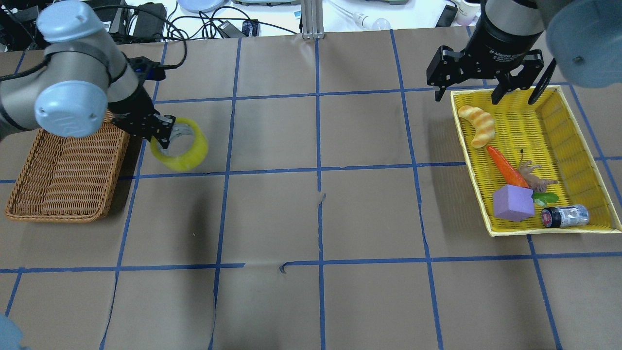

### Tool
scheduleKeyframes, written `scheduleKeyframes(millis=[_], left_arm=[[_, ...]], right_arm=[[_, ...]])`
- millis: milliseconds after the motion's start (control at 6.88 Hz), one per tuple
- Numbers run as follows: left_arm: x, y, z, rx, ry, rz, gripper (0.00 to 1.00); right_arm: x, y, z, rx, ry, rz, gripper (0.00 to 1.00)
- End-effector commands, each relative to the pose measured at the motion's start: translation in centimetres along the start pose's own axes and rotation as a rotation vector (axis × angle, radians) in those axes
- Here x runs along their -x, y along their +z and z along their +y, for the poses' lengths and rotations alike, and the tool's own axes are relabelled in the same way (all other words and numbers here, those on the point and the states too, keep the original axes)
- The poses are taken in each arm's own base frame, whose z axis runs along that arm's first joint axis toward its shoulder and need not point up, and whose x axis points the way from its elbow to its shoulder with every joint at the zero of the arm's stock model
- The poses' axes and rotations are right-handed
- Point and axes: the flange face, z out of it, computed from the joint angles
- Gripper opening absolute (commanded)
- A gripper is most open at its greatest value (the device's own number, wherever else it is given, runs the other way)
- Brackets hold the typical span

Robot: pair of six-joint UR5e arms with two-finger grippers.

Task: Transfer tape with both arms
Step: 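Carry the tape roll with the left gripper into the wicker basket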

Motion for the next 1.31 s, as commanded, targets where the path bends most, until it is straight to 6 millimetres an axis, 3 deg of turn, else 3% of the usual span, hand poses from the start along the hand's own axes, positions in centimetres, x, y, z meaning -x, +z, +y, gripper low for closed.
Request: scheduleKeyframes(millis=[0, 436, 727, 1164], left_arm=[[10.0, 1.2, 2.4, -0.052, 0.046, -0.036, 0.00], [12.1, 4.8, 0.4, -0.095, 0.056, -0.078, 0.00], [17.2, 7.1, 2.8, -0.076, 0.092, -0.059, 0.00], [17.8, 8.6, 2.8, -0.067, 0.091, -0.044, 0.01]], right_arm=[[0.0, -0.1, 0.0, -0.006, 0.000, -0.001, 1.00], [0.1, -0.2, -0.1, -0.014, -0.002, -0.008, 1.00], [0.1, -0.2, -0.1, -0.017, -0.002, -0.010, 1.00], [0.1, -0.3, -0.1, -0.017, -0.002, -0.008, 1.00]])
